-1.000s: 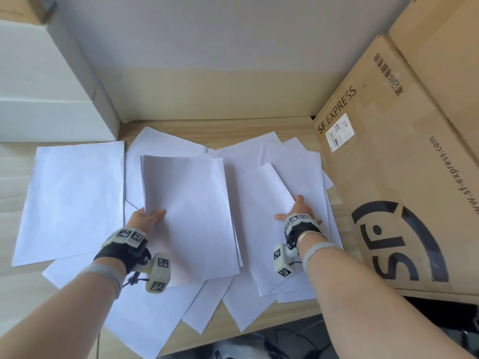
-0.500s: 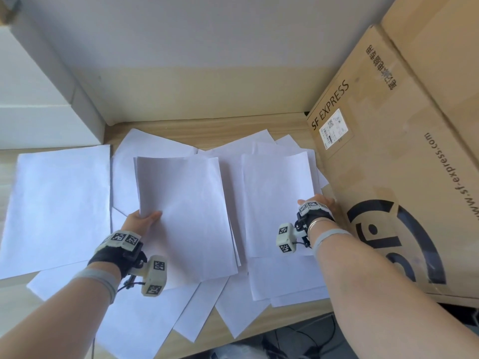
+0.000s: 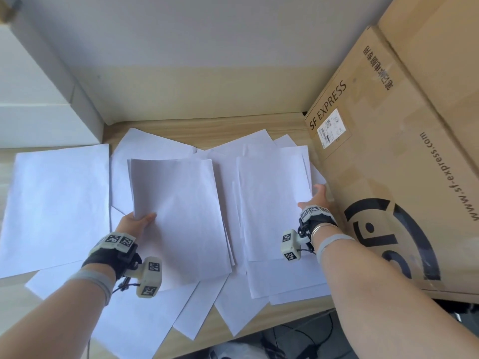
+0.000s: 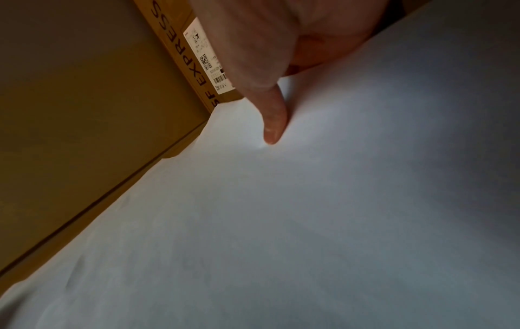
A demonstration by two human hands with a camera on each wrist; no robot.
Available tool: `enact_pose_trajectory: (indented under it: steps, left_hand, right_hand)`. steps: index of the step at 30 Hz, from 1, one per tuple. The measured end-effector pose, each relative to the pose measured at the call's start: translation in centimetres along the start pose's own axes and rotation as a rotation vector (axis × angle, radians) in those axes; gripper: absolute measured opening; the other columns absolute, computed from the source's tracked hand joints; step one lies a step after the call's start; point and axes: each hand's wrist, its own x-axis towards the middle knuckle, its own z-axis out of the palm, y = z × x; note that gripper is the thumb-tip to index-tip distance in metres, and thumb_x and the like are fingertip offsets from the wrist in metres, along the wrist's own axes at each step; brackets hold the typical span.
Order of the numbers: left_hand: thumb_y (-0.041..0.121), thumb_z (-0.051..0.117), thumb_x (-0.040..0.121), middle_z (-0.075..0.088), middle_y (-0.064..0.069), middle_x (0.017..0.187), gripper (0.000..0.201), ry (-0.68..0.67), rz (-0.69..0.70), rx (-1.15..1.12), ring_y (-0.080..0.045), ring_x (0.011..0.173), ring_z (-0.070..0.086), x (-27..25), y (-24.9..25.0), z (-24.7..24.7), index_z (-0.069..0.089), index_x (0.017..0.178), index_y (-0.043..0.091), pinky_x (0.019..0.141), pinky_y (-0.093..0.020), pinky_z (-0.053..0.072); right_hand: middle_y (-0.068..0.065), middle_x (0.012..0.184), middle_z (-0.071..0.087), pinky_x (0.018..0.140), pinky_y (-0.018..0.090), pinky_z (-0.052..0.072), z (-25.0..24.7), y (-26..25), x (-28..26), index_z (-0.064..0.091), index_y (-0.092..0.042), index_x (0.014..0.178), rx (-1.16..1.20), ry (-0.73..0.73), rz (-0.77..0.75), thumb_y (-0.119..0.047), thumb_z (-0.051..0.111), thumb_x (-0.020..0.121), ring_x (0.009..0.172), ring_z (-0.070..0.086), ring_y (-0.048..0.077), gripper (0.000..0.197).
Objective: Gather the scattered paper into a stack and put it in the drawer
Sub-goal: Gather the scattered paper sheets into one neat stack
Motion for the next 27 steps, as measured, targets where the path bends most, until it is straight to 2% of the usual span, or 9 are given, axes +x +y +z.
enact_pose_trajectory:
  steps: [3, 6, 11, 15, 17, 19, 22, 25, 27]
  left_hand:
    - [0.021, 0.061, 0.087, 0.058, -0.020, 0.096, 0.043, -0.006, 0.007, 0.011, -0.031, 0.088, 0.055, -0.2, 0.1, 0.1, 0.054, 0.119, -0.007, 0.082, -0.038, 0.044]
    - [0.021, 0.062, 0.087, 0.058, -0.020, 0.096, 0.043, -0.018, 0.010, 0.006, -0.032, 0.086, 0.056, -0.4, 0.2, 0.2, 0.054, 0.118, -0.007, 0.080, -0.037, 0.045]
    - [0.021, 0.062, 0.087, 0.059, -0.020, 0.095, 0.042, -0.032, 0.022, 0.020, -0.032, 0.086, 0.056, -0.6, 0.1, 0.2, 0.055, 0.118, -0.007, 0.079, -0.037, 0.045]
    - [0.021, 0.062, 0.087, 0.059, -0.020, 0.095, 0.041, -0.037, 0.024, 0.028, -0.031, 0.086, 0.056, -0.8, 0.0, 0.1, 0.055, 0.118, -0.006, 0.080, -0.037, 0.044]
    - [0.021, 0.062, 0.087, 0.059, -0.020, 0.095, 0.042, -0.036, 0.019, 0.032, -0.032, 0.086, 0.057, -0.9, -0.3, -0.1, 0.056, 0.117, -0.006, 0.085, -0.041, 0.047]
    - [0.021, 0.063, 0.086, 0.059, -0.021, 0.095, 0.042, -0.034, 0.010, 0.035, -0.032, 0.086, 0.057, -0.9, -0.6, -0.3, 0.056, 0.117, -0.007, 0.085, -0.041, 0.047]
    - [0.021, 0.063, 0.086, 0.059, -0.021, 0.095, 0.042, -0.037, 0.000, 0.036, -0.032, 0.085, 0.056, -1.0, -0.9, -0.4, 0.056, 0.116, -0.007, 0.080, -0.038, 0.046]
    - [0.022, 0.063, 0.086, 0.060, -0.021, 0.096, 0.043, -0.041, -0.016, 0.038, -0.033, 0.086, 0.057, -1.1, -1.0, -0.3, 0.056, 0.117, -0.007, 0.083, -0.040, 0.046]
    - [0.022, 0.063, 0.087, 0.060, -0.021, 0.096, 0.041, -0.047, -0.023, 0.035, -0.033, 0.086, 0.057, -1.2, -1.1, -0.3, 0.056, 0.116, -0.006, 0.081, -0.038, 0.046]
  right_hand:
    - [0.018, 0.129, 0.056, 0.093, 0.038, 0.047, -0.6, 0.1, -0.9, 0.039, -0.005, 0.136, -0.136, -0.098, 0.039, -0.005, 0.063, 0.086, 0.117, 0.056, 0.034, 0.055]
    - [0.018, 0.132, 0.056, 0.097, 0.035, 0.045, -0.2, 0.6, -2.1, 0.049, 0.002, 0.128, -0.286, -0.174, 0.068, -0.011, 0.060, 0.089, 0.121, 0.055, 0.033, 0.043]
    - [0.015, 0.121, 0.062, 0.090, 0.032, 0.047, 1.1, 2.6, -3.3, 0.060, -0.003, 0.108, -0.309, -0.159, 0.110, -0.013, 0.055, 0.090, 0.099, 0.058, 0.028, 0.020]
    - [0.008, 0.137, 0.038, 0.108, 0.039, 0.036, 2.3, 4.0, -3.7, 0.049, -0.016, 0.090, -0.312, -0.019, 0.136, -0.011, 0.054, 0.089, 0.125, 0.038, 0.030, 0.007]
    - [0.011, 0.140, 0.036, 0.106, 0.039, 0.036, 2.9, 4.5, -3.6, 0.039, -0.023, 0.085, -0.292, -0.016, 0.105, -0.010, 0.055, 0.089, 0.128, 0.036, 0.031, 0.022]
    - [0.010, 0.141, 0.035, 0.106, 0.040, 0.037, 3.0, 4.6, -3.7, 0.049, -0.022, 0.089, -0.254, -0.001, 0.110, -0.005, 0.054, 0.088, 0.127, 0.037, 0.032, 0.017]
    - [0.011, 0.138, 0.040, 0.099, 0.036, 0.043, 2.9, 4.5, -3.7, 0.051, -0.009, 0.125, -0.256, -0.001, 0.061, -0.004, 0.052, 0.089, 0.122, 0.045, 0.033, 0.037]
    - [0.016, 0.122, 0.058, 0.077, 0.031, 0.047, 2.3, 4.3, -3.9, 0.052, -0.008, 0.116, -0.251, -0.021, -0.017, -0.003, 0.046, 0.090, 0.095, 0.057, 0.031, 0.027]
    - [0.015, 0.120, 0.059, 0.071, 0.028, 0.043, 2.0, 4.2, -4.2, 0.048, -0.009, 0.121, -0.199, -0.013, -0.054, -0.003, 0.044, 0.090, 0.088, 0.056, 0.029, 0.031]
